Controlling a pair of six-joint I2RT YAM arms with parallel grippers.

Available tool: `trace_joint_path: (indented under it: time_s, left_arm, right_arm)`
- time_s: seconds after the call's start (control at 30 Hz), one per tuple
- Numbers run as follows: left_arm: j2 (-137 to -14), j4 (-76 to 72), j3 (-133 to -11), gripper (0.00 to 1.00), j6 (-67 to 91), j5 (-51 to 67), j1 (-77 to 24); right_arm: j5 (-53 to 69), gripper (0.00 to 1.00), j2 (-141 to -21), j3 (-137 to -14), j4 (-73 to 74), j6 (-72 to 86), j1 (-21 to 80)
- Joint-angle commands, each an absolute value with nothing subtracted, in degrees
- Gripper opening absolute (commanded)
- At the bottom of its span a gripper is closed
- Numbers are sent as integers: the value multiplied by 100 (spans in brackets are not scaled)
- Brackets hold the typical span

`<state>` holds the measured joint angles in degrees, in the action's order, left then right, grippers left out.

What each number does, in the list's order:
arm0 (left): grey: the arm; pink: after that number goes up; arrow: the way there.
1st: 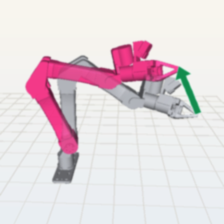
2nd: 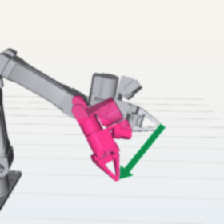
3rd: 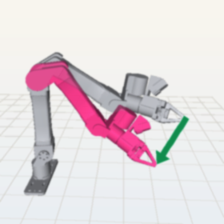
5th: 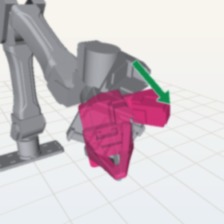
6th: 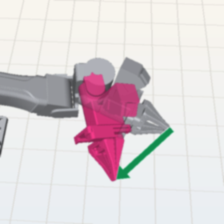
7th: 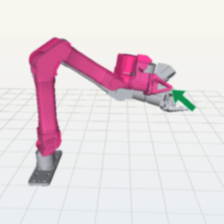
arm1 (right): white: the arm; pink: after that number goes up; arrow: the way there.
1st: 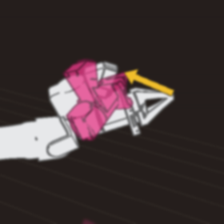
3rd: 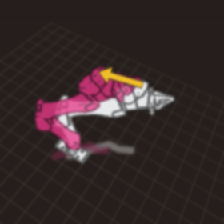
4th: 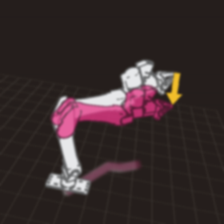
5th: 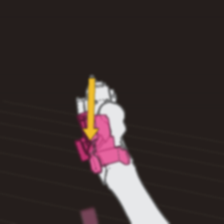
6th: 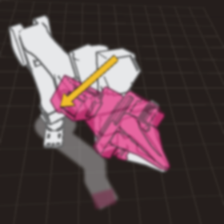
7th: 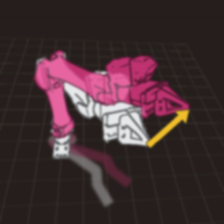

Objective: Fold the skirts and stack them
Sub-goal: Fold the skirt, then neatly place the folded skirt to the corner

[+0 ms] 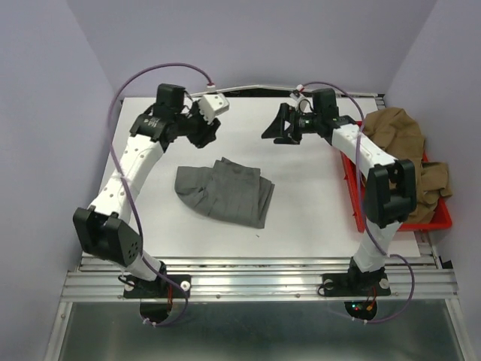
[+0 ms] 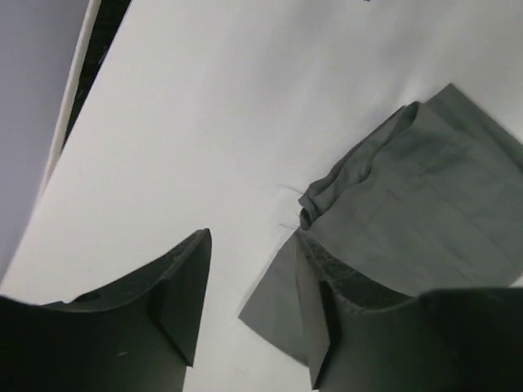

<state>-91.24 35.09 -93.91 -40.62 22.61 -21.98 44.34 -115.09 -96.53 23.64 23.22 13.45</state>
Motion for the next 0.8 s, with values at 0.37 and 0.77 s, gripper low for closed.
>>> trace_joint_path:
  time_s: [0.37, 0.77]
  left_arm:
    - [-9737, 1856, -6715, 44, -573, 6301, -1266]
    - [-12339, 44, -6907, 38, 791, 5924, -211]
  right_arm:
    - [5871, 58, -10897, -7005, -1072, 4475, 3006]
    - [5230, 47, -12830, -7812, -79, 2875, 2566]
